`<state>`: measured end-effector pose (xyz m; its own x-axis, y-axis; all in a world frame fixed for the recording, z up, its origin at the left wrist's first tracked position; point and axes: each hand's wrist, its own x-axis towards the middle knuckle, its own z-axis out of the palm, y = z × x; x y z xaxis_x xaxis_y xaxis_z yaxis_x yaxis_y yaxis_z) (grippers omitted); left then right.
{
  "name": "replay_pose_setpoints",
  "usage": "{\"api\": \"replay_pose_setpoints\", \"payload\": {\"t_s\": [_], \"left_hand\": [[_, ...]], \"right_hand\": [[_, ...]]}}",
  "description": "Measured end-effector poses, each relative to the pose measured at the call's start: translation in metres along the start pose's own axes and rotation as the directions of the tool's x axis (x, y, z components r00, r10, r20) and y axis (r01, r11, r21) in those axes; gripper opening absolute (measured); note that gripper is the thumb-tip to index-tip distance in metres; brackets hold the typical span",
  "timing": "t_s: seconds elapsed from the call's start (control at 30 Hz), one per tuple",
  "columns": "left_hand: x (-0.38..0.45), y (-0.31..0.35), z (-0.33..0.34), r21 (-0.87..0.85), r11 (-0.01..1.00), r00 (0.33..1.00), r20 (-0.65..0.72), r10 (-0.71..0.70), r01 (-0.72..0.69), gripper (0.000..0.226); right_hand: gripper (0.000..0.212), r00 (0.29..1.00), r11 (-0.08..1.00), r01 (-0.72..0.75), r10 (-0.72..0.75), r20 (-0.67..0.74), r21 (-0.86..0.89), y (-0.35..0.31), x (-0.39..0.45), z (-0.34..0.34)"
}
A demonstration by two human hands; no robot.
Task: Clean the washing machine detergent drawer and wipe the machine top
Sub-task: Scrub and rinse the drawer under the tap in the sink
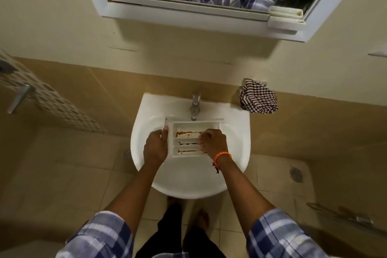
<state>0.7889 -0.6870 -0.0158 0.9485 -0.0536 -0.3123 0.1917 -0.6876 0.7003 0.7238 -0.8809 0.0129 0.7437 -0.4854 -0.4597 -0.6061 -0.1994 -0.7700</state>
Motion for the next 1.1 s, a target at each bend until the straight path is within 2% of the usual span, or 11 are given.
{"api": "replay_pose_setpoints", "payload": {"t_s": [0.07,0.2,0.33,0.43,0.63,0.77,0.97,1.1], "left_hand": [[0.009,0.003,0.000,-0.055,0.998,1.000,-0.010,0.010,-0.011,0.065],[0.024,0.008,0.002,0.031,0.996,0.996,0.040,0.084,-0.086,0.065],[0.033,0.011,0.003,0.068,0.981,0.983,0.050,0.178,-0.181,0.060],[0.039,0.010,0.001,0.103,0.966,0.972,0.047,0.232,-0.236,0.056],[0.046,0.003,-0.004,0.143,0.954,0.965,0.058,0.256,-0.262,0.065],[0.044,0.003,-0.009,0.099,0.962,0.966,0.069,0.248,-0.254,0.072],[0.043,-0.002,-0.011,0.094,0.961,0.963,0.092,0.252,-0.261,0.076],[0.039,-0.004,-0.011,0.119,0.955,0.960,0.098,0.261,-0.271,0.064]], "right_hand": [[0.030,1.000,0.999,0.012,-0.012,0.000,-0.041,-0.006,0.010,0.001],[0.029,0.988,0.988,0.113,-0.123,-0.095,-0.103,-0.011,0.029,0.001],[0.024,0.955,0.977,0.211,-0.214,-0.206,-0.036,-0.027,0.041,0.005],[0.038,0.935,0.955,0.282,-0.295,-0.198,-0.091,-0.041,0.047,0.009],[0.051,0.956,0.970,0.221,-0.235,-0.173,-0.097,-0.044,0.052,0.021],[0.062,0.961,0.970,0.209,-0.228,-0.155,-0.126,-0.050,0.049,0.022],[0.065,0.966,0.958,0.197,-0.226,-0.123,-0.209,-0.055,0.059,0.019],[0.063,0.963,0.946,0.204,-0.240,-0.121,-0.253,-0.062,0.063,0.018]]}}
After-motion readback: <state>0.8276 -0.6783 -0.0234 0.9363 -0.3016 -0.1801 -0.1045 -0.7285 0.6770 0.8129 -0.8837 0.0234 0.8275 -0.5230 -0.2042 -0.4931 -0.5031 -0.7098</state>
